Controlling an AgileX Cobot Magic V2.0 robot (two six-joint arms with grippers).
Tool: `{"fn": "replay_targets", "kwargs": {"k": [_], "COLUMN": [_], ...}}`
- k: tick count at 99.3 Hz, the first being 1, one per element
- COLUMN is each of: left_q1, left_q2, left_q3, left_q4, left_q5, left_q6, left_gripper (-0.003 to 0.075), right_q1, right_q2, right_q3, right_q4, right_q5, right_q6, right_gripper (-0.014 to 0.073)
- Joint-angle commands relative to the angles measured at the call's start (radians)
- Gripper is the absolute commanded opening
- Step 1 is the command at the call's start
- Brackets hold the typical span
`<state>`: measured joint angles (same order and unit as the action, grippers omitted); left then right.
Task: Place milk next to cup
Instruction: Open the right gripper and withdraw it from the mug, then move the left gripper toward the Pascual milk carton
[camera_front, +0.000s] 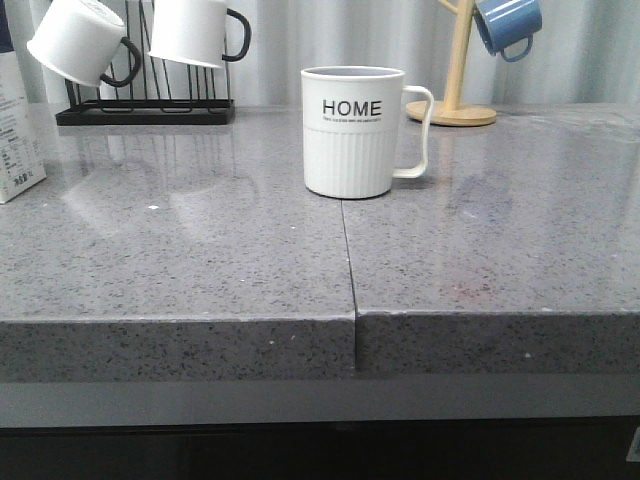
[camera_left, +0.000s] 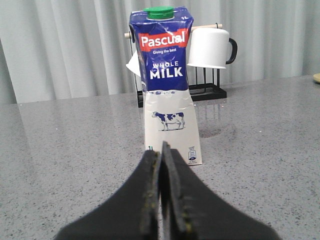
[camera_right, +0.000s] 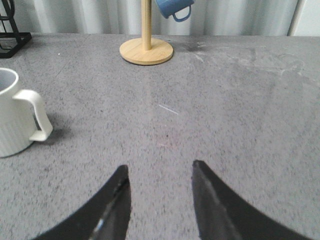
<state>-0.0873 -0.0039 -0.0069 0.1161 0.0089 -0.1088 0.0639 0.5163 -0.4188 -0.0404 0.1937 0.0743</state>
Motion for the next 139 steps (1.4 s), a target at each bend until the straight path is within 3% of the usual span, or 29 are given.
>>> {"fn": "replay_targets", "kwargs": {"k": [1, 12, 26, 58, 130, 139], "left_q1": [0.002, 0.002, 0.002, 0.002, 0.002, 0.002], "left_q2": [-0.034, -0.034, -0.034, -0.034, -0.034, -0.022], "left_q3": [0.05, 0.05, 0.05, 0.05, 0.045, 0.002], "left_q4": [-0.008, -0.008, -0.008, -0.008, -0.006, -0.039], "left_q5": [-0.079, -0.079, -0.079, -0.079, -0.114, -0.037], "left_q6": [-0.01, -0.01, -0.01, -0.01, -0.01, -0.01], "left_gripper": [-0.0021, -0.0021, -0.0021, -0.0021, -0.0021, -0.0021], "right_q1": [-0.007, -0.007, -0.007, -0.007, -0.007, -0.007], "right_q2": [-0.08, -0.184, -0.28, -0.32, -0.32, -0.32], "right_q3": [0.026, 0.082, 0.109, 0.109, 0.109, 0.109], "right_q4": [-0.019, -0.027, -0.03, -0.037, -0.037, -0.037], "right_q5": [-0.067, -0.054, 0.031, 0.035, 0.035, 0.035], "right_q6": [0.027, 0.049, 0.048, 0.047, 0.047, 0.047], "right_gripper": [0.0318, 0.0309, 0.0232, -0.0074, -0.0068, -0.0068]}}
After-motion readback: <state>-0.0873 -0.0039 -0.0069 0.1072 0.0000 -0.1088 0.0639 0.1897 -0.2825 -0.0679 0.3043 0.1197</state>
